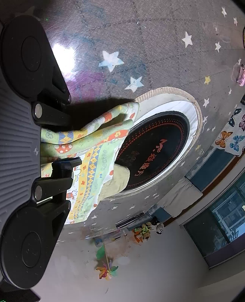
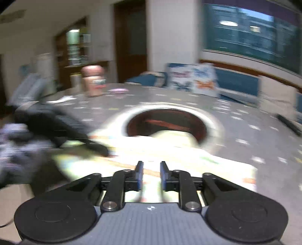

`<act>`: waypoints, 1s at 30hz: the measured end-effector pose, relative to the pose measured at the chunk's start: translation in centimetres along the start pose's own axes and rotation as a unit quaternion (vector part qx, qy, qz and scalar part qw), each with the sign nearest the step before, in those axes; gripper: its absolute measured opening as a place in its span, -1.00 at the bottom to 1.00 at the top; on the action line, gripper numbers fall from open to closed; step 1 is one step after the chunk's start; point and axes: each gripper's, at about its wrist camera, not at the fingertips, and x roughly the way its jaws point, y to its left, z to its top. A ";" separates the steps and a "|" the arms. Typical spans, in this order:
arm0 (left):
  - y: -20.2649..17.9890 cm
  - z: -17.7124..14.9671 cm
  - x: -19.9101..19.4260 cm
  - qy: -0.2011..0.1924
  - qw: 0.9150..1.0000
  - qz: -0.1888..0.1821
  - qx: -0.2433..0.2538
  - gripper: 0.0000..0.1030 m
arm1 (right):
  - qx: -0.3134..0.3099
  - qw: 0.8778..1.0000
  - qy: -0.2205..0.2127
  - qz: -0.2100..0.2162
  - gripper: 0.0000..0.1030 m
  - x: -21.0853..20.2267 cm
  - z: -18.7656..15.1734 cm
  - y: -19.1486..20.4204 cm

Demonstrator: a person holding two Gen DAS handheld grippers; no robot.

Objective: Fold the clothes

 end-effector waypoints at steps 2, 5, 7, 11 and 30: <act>-0.1 0.0 0.0 0.000 1.000 0.002 0.001 -0.68 | 0.026 0.999 0.006 -0.045 -0.46 0.4 -0.6 -2.3; -0.3 0.0 0.0 -0.001 1.000 0.006 0.006 -0.68 | 0.064 0.992 0.013 -0.107 -0.03 1.7 -1.5 -5.8; -0.3 0.0 0.1 -0.001 1.000 0.007 0.008 -0.68 | 0.097 0.988 0.017 -0.123 -0.03 2.5 -2.1 -7.7; -0.5 0.0 0.1 -0.002 1.000 0.011 0.015 -0.68 | 0.147 0.980 0.022 -0.135 0.02 4.0 -3.0 -10.2; -8.7 2.1 0.7 -0.020 0.993 0.030 0.115 -0.79 | 0.178 0.979 -0.027 -0.099 -0.85 0.4 -1.5 -10.7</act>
